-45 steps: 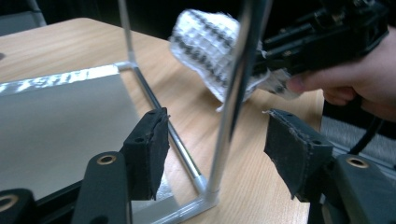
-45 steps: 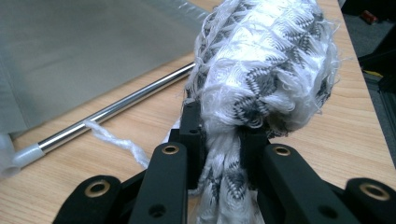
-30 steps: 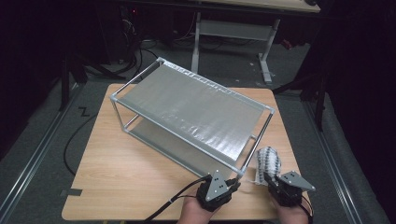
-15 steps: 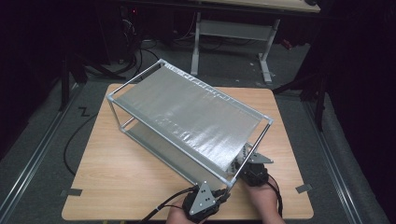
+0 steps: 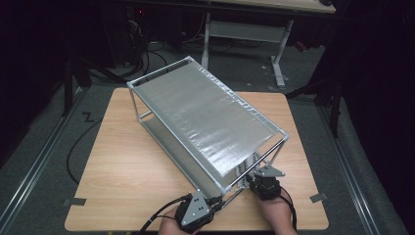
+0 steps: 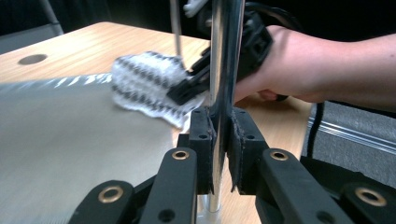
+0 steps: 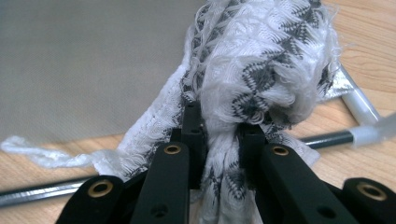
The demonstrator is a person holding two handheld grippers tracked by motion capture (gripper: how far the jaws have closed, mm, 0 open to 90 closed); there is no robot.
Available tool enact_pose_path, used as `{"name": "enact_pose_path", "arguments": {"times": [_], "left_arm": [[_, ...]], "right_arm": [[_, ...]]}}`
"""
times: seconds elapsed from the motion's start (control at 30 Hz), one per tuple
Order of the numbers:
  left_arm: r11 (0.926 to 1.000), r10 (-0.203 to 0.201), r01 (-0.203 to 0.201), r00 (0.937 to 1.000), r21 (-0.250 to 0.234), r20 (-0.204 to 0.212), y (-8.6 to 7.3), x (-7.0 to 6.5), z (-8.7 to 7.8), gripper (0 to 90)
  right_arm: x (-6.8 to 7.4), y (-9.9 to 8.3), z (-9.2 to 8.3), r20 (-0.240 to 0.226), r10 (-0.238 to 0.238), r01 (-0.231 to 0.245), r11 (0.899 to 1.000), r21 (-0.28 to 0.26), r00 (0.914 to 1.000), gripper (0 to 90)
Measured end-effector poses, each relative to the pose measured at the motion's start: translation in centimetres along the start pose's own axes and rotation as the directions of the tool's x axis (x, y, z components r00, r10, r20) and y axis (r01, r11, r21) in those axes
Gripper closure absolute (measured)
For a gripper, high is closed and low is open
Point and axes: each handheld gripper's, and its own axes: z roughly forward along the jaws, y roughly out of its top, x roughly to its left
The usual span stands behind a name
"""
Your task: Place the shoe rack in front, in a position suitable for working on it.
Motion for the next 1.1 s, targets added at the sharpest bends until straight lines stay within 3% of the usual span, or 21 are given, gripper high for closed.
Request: {"name": "enact_pose_path", "arguments": {"times": [0.1, 0.13, 0.17, 0.23, 0.37, 0.47, 0.57, 0.63, 0.67, 0.7, 0.73, 0.93, 0.97, 1.0, 1.03, 1.1], "left_arm": [[0.9998, 0.002, -0.002, 0.9999, 0.019, -0.011, 0.0, 0.6, -0.6, 81.0], [0.9989, 0.031, -0.03, 0.9994, 0.036, -0.014, 0.0, 0.9, -0.9, 81.0], [0.9998, 0.005, -0.005, 0.9999, 0.021, -0.01, -0.1, 0.8, -0.9, 80.9], [0.9999, 0.004, -0.004, 0.9999, 0.013, -0.01, -0.3, 1.0, -0.9, 80.9], [0.9999, -0.009, 0.008, 0.9997, -0.01, -0.024, -0.5, 1.2, -0.9, 80.8], [1.0, -0.009, 0.008, 0.9993, -0.004, -0.037, -0.4, 1.6, -0.8, 80.6], [0.9998, -0.016, 0.016, 0.999, -0.011, -0.042, -0.5, 1.8, -0.8, 80.5], [0.9999, -0.015, 0.015, 0.9989, -0.008, -0.045, -0.5, 1.8, -0.7, 80.5], [0.9998, -0.017, 0.017, 0.9987, -0.01, -0.048, -0.5, 1.7, -0.7, 80.6], [0.9999, 0.013, -0.013, 0.9984, 0.006, -0.055, -0.5, 1.9, -0.8, 80.6], [0.9998, -0.018, 0.018, 0.9985, -0.011, -0.051, -0.5, 1.7, -0.7, 80.6], [0.9997, -0.022, 0.022, 0.9987, -0.011, -0.047, -0.5, 1.8, -0.7, 80.4], [1.0, 0.004, -0.003, 0.9987, 0.004, -0.05, -0.5, 2.0, -0.8, 80.3], [1.0, 0.001, -0.001, 0.9988, 0.005, -0.049, -0.4, 2.0, -0.7, 80.0], [0.9994, -0.029, 0.028, 0.9987, -0.018, -0.042, -0.4, 1.7, -0.5, 78.3], [0.9992, -0.034, 0.033, 0.9989, -0.021, -0.033, -0.2, 1.7, -0.2, 73.2]], "right_arm": [[0.1, 0.0, 0.0, 0.0, -0.004, 0.004, 1.0, -0.004, 1.0, 78.6], [0.1, 0.0, 0.0, 0.002, -0.002, 0.002, 1.0, -0.002, 1.0, 78.5], [0.1, 0.0, 0.0, 0.001, 0.001, -0.001, 1.0, -0.004, 1.0, 78.4], [0.1, 0.0, -0.3, 0.001, 0.019, -0.019, 1.0, -0.017, 0.9998, 78.2], [0.6, 0.1, -2.6, -0.02, -0.003, 0.001, 0.996, -0.084, 0.9998, 77.9], [1.1, -0.7, -4.7, -0.045, 0.006, -0.011, 0.993, -0.119, 0.999, 77.6], [2.1, -1.8, -5.7, -0.08, -0.016, 0.006, 0.992, -0.123, 0.9967, 77.5], [3.1, -2.2, -5.7, -0.097, -0.053, 0.042, 0.992, -0.117, 0.9939, 77.4], [3.6, -2.3, -5.6, -0.114, -0.066, 0.053, 0.992, -0.113, 0.9913, 77.3], [4.2, -2.3, -5.4, -0.134, -0.075, 0.06, 0.992, -0.111, 0.9881, 77.1], [4.8, -2.2, -5.1, -0.151, -0.08, 0.064, 0.992, -0.108, 0.9852, 77.0], [7.6, -1.8, -3.5, -0.244, -0.124, 0.105, 0.99, -0.09, 0.9619, 76.7], [7.9, -1.8, -3.3, -0.248, -0.132, 0.114, 0.99, -0.085, 0.9597, 76.6], [8.1, -1.8, -3.1, -0.254, -0.138, 0.122, 0.989, -0.079, 0.9574, 76.6], [8.3, -1.8, -3.0, -0.261, -0.143, 0.128, 0.989, -0.074, 0.9548, 76.5], [8.6, -1.9, -2.8, -0.276, -0.146, 0.134, 0.989, -0.063, 0.95, 76.3]]}}
